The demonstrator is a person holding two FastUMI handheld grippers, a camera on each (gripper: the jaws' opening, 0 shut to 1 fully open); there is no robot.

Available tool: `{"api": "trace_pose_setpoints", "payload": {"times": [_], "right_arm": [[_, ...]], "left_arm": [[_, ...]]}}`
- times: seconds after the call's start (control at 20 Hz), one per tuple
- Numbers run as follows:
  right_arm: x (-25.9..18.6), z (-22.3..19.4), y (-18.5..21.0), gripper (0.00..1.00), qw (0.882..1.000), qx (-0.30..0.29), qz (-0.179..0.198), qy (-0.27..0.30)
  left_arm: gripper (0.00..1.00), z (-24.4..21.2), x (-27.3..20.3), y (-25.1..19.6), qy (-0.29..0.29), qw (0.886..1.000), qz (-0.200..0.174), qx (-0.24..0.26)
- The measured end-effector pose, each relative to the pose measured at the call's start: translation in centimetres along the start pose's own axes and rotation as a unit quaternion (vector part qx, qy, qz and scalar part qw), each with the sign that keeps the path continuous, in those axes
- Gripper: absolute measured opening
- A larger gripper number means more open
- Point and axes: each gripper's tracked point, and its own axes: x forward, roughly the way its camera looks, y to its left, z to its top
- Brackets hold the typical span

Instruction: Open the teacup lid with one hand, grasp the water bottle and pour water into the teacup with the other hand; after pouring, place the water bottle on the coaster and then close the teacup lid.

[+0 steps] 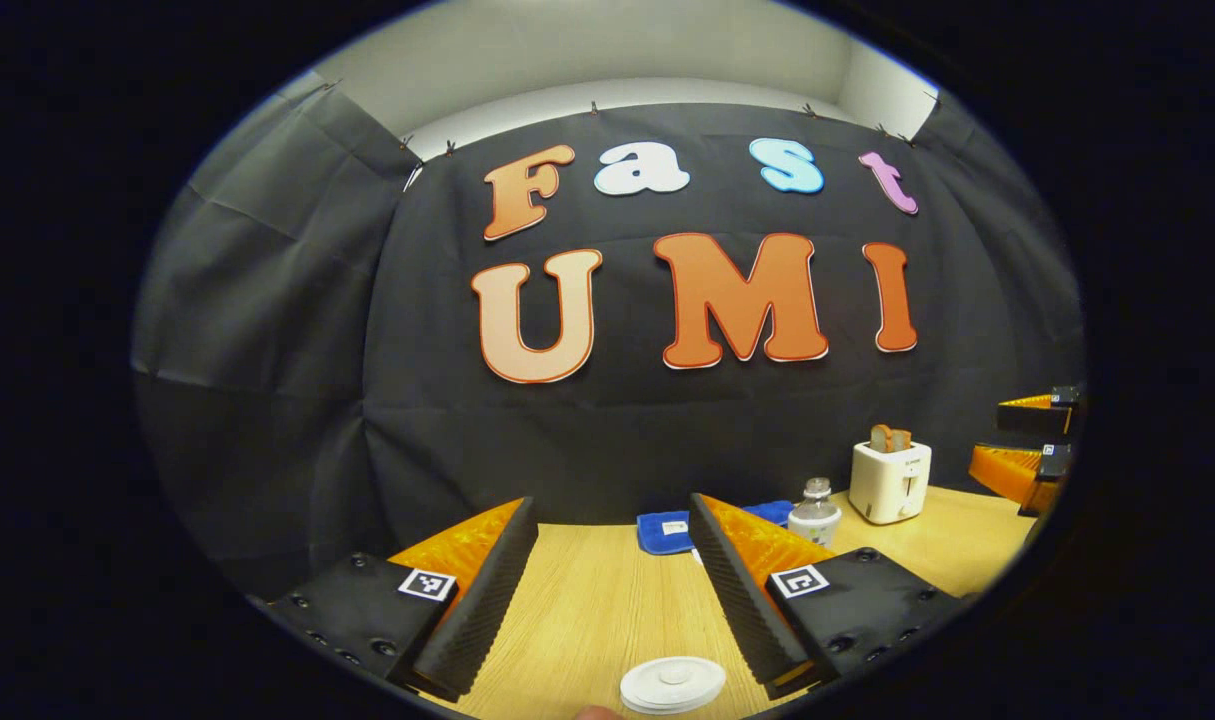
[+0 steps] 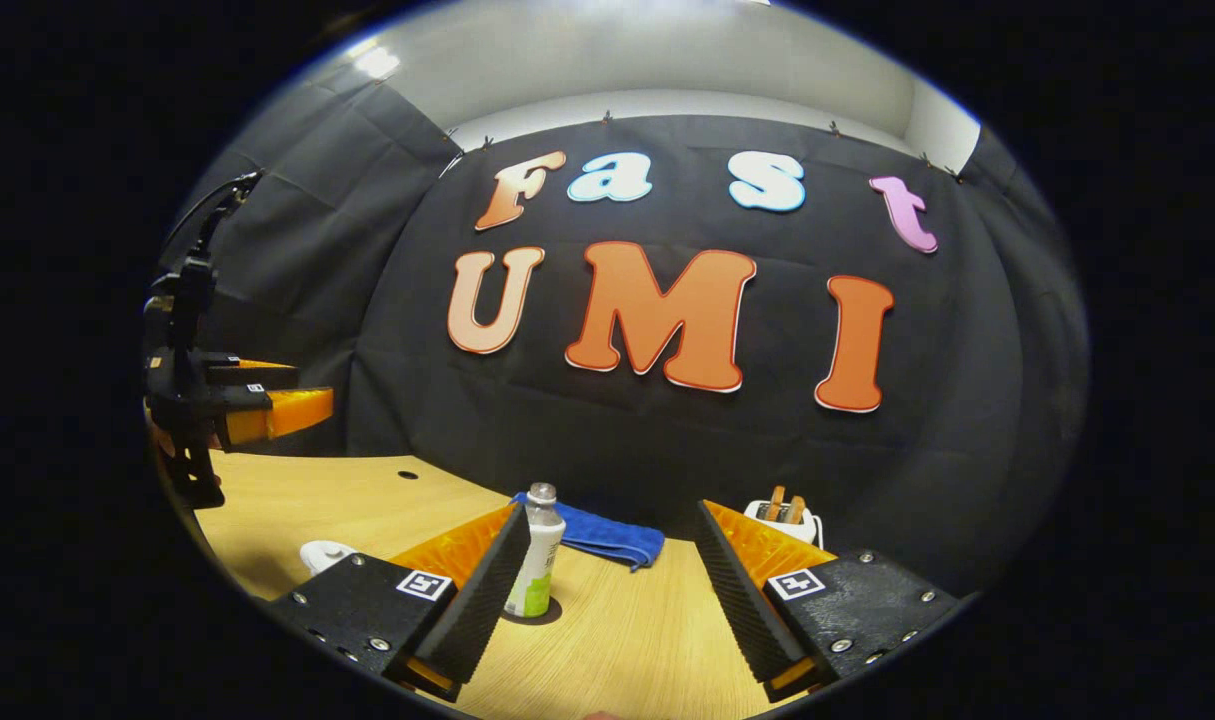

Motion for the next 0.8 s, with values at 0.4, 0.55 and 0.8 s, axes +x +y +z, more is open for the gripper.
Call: {"api": "trace_pose_setpoints", "payload": {"times": [0.4,0.55,0.8], "right_arm": [[-0.3,1.9,-0.5,0.99,1.0,0.021,-0.018,-0.009],[-0.3,2.4,-0.5,0.99,0.999,0.021,-0.021,-0.012],[-0.3,2.7,-0.5,0.99,0.999,0.024,-0.021,-0.014]], "left_arm": [[0.95,2.1,0.1,-2.2,-0.024,1.0,-0.012,-0.015],[0.95,2.4,0.2,-2.9,-0.027,0.999,-0.017,-0.022],[0.99,1.9,0.5,-3.4,-0.023,0.999,-0.019,-0.021]]}}
